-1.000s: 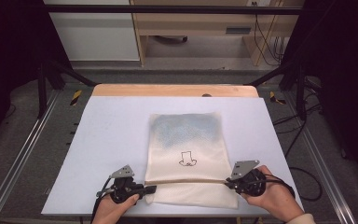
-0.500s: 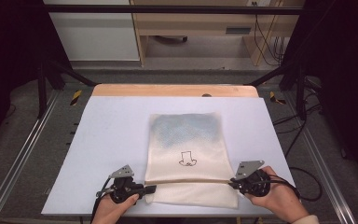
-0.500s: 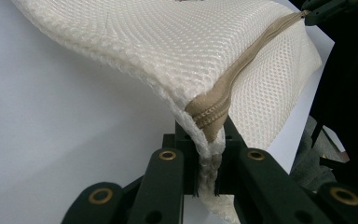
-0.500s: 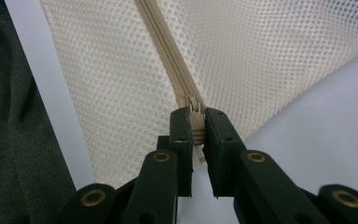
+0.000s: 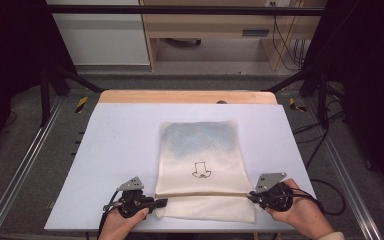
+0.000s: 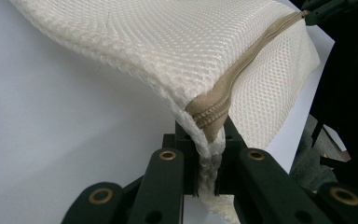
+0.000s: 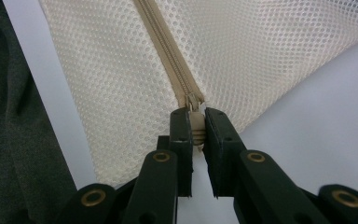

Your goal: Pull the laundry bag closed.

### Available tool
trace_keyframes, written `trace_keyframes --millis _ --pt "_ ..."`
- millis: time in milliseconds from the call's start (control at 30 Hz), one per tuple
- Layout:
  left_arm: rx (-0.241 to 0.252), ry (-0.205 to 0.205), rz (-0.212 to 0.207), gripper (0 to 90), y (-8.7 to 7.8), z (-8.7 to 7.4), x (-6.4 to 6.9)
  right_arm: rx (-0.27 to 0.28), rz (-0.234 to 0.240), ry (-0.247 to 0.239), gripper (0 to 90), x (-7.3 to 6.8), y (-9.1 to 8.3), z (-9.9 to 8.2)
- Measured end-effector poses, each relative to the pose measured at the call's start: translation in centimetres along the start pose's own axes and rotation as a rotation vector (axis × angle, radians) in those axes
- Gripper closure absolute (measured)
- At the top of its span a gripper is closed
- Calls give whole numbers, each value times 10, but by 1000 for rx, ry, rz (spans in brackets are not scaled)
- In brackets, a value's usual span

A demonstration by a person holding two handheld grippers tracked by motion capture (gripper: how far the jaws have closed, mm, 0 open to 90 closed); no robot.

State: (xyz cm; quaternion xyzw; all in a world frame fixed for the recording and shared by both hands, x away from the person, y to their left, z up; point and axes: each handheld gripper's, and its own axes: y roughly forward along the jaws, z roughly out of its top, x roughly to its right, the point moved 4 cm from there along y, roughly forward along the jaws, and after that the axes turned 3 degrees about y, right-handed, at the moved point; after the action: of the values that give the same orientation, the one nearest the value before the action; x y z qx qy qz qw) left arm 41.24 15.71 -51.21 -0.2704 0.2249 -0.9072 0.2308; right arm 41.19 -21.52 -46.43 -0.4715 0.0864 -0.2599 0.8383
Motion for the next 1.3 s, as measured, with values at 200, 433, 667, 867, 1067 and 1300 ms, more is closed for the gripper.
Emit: trace_keyframes --millis 200,433,667,867,1067,1300 --pt "0 2 7 830 -1 0 0 1 0 8 821 -1 2 -1" --pt "-4 3 24 804 0 -1 1 -4 1 18 820 -3 9 -4" --pt "7 -10 72 540 -5 1 2 13 -9 47 672 -2 11 -2" --pt "39 -25 130 291 -15 3 4 46 -38 60 498 -4 10 4" --pt "96 2 223 153 -32 12 3 114 -80 77 296 -4 8 16" --pt "138 71 366 94 -50 27 -12 195 -144 200 105 5 12 43"
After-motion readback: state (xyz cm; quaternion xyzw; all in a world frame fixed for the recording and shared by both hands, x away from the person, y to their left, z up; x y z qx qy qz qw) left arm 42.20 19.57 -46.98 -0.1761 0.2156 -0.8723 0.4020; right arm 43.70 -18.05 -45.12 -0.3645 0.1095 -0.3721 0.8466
